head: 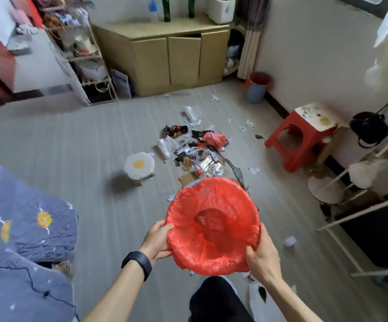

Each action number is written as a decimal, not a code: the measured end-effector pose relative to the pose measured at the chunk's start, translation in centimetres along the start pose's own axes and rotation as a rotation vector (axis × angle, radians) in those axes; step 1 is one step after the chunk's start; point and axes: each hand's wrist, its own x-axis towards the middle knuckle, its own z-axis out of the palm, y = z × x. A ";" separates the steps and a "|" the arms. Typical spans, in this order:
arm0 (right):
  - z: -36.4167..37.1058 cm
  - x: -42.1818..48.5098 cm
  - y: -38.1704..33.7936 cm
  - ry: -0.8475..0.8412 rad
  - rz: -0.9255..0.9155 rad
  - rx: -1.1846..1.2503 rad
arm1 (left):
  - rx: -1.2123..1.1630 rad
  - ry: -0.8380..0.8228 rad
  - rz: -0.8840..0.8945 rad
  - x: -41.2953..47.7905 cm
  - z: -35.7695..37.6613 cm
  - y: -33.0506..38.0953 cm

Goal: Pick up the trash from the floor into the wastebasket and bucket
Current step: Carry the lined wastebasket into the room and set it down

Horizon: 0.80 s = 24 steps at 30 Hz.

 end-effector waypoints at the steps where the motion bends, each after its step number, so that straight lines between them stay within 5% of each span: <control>1: 0.5 1.0 -0.6 -0.003 0.001 0.008 | 0.010 0.008 -0.005 1.0 -0.6 0.5; 12: 9.3 18.0 -13.2 -0.108 0.058 0.067 | 0.154 0.102 -0.006 17.2 -9.3 14.7; 24: 16.8 29.3 -27.5 0.024 0.202 0.086 | 0.426 0.005 0.036 30.7 -20.0 27.8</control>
